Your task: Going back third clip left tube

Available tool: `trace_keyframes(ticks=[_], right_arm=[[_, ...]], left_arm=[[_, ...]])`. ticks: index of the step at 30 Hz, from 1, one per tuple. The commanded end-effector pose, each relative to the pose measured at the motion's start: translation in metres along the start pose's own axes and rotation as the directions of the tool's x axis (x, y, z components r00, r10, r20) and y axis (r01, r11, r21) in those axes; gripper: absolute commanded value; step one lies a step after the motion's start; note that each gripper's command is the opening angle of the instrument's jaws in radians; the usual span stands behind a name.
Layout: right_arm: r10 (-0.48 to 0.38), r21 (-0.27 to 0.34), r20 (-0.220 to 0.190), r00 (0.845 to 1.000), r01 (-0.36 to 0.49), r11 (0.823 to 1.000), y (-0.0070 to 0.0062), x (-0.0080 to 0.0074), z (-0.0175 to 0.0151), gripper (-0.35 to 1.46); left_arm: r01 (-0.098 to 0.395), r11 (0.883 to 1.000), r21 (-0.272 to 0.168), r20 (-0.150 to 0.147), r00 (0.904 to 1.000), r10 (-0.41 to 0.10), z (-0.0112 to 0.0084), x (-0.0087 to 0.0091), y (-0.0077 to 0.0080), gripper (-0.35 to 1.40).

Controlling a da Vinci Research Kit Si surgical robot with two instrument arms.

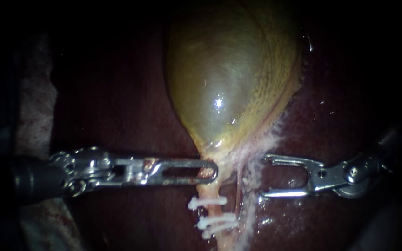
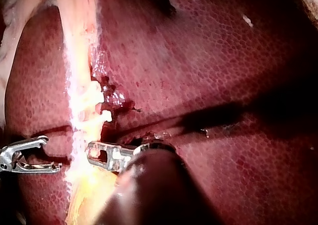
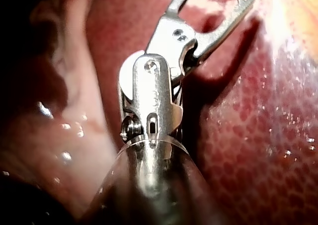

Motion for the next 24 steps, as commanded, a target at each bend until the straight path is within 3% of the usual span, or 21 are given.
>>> trace_keyframes(ticks=[1,13,24], right_arm=[[0.0,-0.002,0.001,1.0,0.0,1.0,0.0,-0.0001,0.0,0.59],[0.001,-0.003,0.002,1.0,-0.001,1.0,0.0,0.0,-0.0001,0.6],[0.0,-0.004,0.001,1.0,0.0,1.0,-0.0002,-0.0002,0.0001,0.6]], left_arm=[[0.0,1.0,0.0,0.0,1.0,0.0,0.0,0.0,0.0,-0.35],[-0.002,1.0,0.001,-0.002,1.0,0.002,0.0005,0.0,-0.0004,-0.35],[-0.011,1.0,0.007,-0.016,0.9998,0.011,0.0042,-0.0005,-0.0019,-0.35]])
